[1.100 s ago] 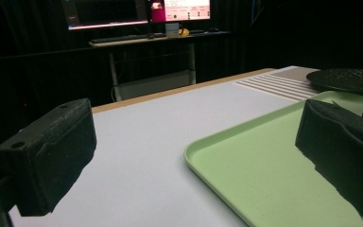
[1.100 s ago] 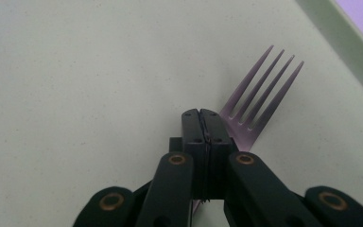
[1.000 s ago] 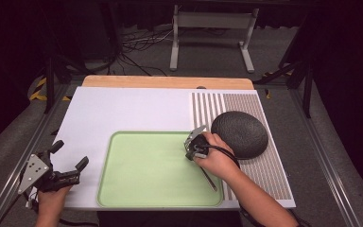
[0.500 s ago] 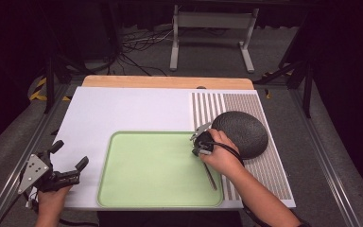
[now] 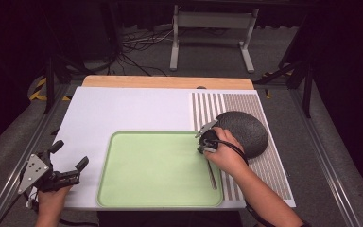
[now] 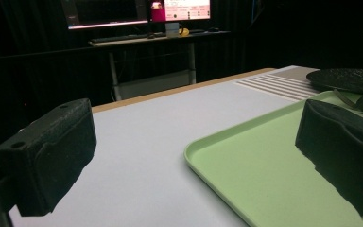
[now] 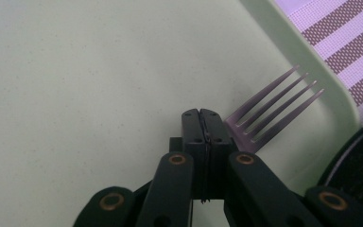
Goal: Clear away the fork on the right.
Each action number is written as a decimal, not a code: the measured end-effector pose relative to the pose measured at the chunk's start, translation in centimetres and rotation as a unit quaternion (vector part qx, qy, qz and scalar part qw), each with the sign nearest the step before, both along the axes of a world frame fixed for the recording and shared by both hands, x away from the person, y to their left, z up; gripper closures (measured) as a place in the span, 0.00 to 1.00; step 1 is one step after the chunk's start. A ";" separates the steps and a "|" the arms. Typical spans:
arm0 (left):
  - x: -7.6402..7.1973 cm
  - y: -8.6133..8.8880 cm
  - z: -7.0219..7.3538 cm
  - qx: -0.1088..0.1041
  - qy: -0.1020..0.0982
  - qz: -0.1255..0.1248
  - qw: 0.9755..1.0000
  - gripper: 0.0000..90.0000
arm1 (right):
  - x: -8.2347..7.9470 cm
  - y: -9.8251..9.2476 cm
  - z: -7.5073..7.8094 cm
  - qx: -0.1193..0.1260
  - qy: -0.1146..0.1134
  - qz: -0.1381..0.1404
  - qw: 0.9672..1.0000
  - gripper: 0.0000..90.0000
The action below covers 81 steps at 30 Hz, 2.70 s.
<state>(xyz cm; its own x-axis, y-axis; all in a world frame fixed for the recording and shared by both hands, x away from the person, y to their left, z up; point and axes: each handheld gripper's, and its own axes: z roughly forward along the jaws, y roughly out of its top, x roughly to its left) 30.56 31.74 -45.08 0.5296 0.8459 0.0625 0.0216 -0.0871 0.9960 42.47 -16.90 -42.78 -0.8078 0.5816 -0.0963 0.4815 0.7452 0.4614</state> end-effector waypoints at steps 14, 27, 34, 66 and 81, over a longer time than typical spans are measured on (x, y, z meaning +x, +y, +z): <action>0.0 0.0 0.0 0.000 0.000 0.000 1.000 0.00 | 0.1 -1.0 0.1 -0.004 0.000 -0.023 1.000 1.00; 0.0 0.0 0.0 0.001 0.000 0.000 1.000 0.00 | -0.4 -1.3 1.7 0.024 -0.022 -0.020 0.999 0.92; 0.0 0.0 0.0 0.000 0.000 0.001 1.000 0.00 | -1.5 -1.4 5.1 0.084 -0.060 -0.005 0.995 0.47; 0.0 -0.1 0.0 -0.001 0.000 -0.002 1.000 0.00 | -5.7 -8.2 7.6 0.231 -0.191 0.035 0.953 0.12; 0.0 -0.1 0.0 -0.002 0.000 -0.002 1.000 0.00 | -7.4 -13.0 5.3 0.292 -0.231 0.004 0.928 0.11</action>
<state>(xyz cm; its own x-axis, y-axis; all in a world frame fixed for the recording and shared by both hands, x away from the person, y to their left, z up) 30.51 31.60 -45.09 0.5324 0.8445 0.0585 0.0216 -0.0826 0.9964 35.05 -29.88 -37.44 -0.7627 0.6383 -0.1040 0.1273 0.3059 0.9435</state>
